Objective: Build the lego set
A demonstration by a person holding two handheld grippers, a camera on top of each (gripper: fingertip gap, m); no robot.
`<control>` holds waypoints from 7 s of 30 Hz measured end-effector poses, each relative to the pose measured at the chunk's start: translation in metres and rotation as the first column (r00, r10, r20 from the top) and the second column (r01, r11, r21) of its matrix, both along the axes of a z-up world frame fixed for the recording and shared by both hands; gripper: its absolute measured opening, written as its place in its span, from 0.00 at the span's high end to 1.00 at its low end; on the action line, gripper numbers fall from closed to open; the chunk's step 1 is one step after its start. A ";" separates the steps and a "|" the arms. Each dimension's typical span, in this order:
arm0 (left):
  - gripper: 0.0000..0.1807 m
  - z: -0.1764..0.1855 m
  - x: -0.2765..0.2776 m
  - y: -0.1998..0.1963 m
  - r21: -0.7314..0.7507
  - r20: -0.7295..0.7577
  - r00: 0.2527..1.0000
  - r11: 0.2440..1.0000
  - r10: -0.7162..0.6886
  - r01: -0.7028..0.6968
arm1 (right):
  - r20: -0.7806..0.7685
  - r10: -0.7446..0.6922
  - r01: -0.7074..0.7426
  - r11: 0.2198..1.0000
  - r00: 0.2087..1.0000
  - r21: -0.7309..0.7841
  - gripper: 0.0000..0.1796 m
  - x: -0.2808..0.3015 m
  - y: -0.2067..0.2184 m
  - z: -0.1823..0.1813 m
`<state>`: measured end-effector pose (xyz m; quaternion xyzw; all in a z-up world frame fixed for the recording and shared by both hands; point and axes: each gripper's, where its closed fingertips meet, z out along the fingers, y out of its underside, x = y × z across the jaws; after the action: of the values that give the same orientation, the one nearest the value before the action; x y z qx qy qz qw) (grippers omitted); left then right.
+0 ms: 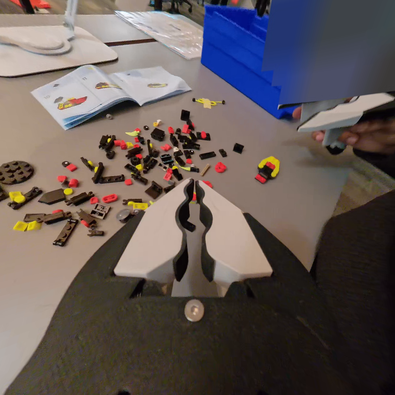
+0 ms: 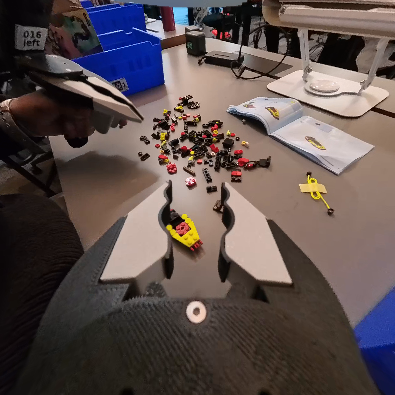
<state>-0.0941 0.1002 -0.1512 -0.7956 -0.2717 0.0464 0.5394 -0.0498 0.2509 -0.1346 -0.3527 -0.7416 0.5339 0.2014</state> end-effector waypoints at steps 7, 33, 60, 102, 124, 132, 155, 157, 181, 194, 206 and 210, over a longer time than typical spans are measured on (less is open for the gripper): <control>1.00 0.000 -0.017 0.001 0.055 0.050 0.998 0.998 0.026 -0.029 | 0.085 -0.021 0.027 0.997 0.996 -0.067 0.80 -0.005 0.011 -0.008; 0.96 -0.008 -0.023 0.026 0.125 0.181 0.981 0.991 -0.065 0.042 | 0.178 -0.082 0.088 0.996 0.981 -0.027 0.85 -0.005 0.035 -0.032; 0.91 -0.004 0.032 0.026 -0.004 0.057 0.982 0.984 -0.178 0.179 | 0.107 0.060 -0.032 0.968 0.992 -0.250 0.87 0.017 0.000 0.018; 0.86 -0.027 0.025 0.002 -0.028 0.189 0.980 0.997 -0.064 0.071 | 0.122 0.136 -0.130 0.990 0.983 -0.052 0.84 -0.002 -0.024 -0.011; 0.83 -0.013 0.028 0.005 0.131 0.300 0.947 0.988 -0.112 0.075 | 0.136 0.126 -0.124 0.992 0.983 -0.017 0.84 -0.005 -0.023 -0.018; 0.83 -0.016 0.029 0.005 0.122 0.319 0.941 0.989 -0.117 0.081 | 0.142 0.125 -0.125 0.992 0.982 -0.006 0.84 -0.005 -0.023 -0.021; 0.80 -0.027 -0.078 -0.047 -0.282 -0.148 0.989 0.959 -0.016 -0.026 | 0.160 0.120 -0.120 0.993 0.980 -0.012 0.84 -0.013 -0.020 -0.025; 0.79 -0.028 -0.105 -0.051 -0.367 -0.191 0.973 0.929 -0.130 0.053 | 0.155 0.126 -0.122 0.992 0.980 -0.034 0.84 -0.014 -0.021 -0.022; 1.00 -0.068 -0.117 -0.062 -0.666 0.034 0.881 0.647 -0.471 0.372 | 0.163 0.085 -0.062 0.989 0.983 -0.138 0.84 -0.019 -0.008 -0.011; 0.95 -0.067 -0.124 -0.069 -0.606 0.088 0.957 0.747 -0.278 0.273 | 0.150 0.085 -0.069 0.992 0.985 -0.108 0.85 -0.014 -0.011 -0.011; 0.93 -0.068 -0.124 -0.070 -0.594 0.148 0.972 0.770 -0.182 0.234 | 0.176 0.081 -0.069 0.995 0.981 -0.074 0.85 -0.018 -0.011 -0.021; 0.92 -0.068 -0.123 -0.071 -0.594 0.162 0.977 0.776 -0.141 0.211 | 0.174 0.083 -0.073 0.995 0.981 -0.064 0.85 -0.017 -0.011 -0.021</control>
<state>-0.2170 0.0289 -0.2196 -0.9498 -0.1956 0.0373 0.2415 -0.0673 0.2400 -0.1560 -0.3750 -0.7542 0.5289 0.1038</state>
